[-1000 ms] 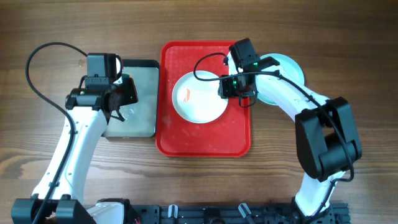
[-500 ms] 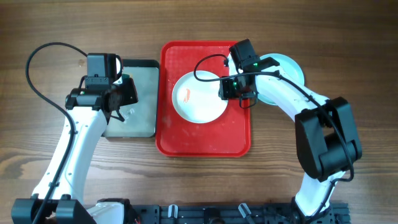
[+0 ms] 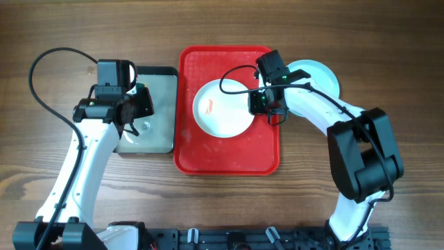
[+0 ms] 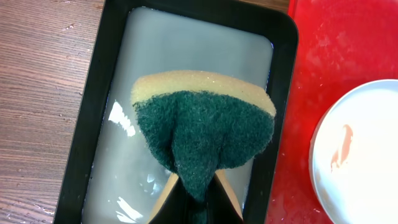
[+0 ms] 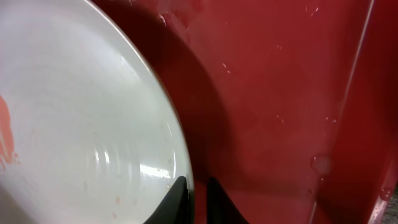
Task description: Clean dirty plates on tray and stack at the side
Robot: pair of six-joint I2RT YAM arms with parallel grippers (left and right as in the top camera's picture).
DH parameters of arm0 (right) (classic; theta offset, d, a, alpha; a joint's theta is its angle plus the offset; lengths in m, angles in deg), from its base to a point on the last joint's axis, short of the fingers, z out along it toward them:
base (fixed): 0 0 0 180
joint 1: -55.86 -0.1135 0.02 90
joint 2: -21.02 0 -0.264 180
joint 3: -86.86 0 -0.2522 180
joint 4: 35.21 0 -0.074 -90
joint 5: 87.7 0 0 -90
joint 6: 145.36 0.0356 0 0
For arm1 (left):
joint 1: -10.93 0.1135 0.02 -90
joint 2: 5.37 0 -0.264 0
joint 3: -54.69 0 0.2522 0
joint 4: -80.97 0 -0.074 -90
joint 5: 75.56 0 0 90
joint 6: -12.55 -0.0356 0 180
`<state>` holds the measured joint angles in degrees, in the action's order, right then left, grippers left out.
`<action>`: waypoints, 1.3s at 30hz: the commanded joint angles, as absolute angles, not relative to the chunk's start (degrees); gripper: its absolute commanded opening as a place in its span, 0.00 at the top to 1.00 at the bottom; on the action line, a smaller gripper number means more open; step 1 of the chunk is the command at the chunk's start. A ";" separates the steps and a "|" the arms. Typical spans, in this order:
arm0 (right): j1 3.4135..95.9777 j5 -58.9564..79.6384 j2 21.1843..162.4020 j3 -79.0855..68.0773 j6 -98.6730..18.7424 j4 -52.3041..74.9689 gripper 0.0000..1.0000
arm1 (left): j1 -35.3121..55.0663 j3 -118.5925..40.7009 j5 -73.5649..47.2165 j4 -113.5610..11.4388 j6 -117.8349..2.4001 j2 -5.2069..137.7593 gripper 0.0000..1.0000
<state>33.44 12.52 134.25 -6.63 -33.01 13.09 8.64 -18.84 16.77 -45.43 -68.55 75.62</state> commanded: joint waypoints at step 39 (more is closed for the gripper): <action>32.83 16.38 134.34 -6.87 -32.18 11.69 0.96 | 8.80 -29.15 17.40 -46.74 -76.98 83.55 0.96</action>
<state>33.23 14.96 134.25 -6.67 -32.45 11.52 8.64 -24.76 17.64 -45.87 -76.15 83.58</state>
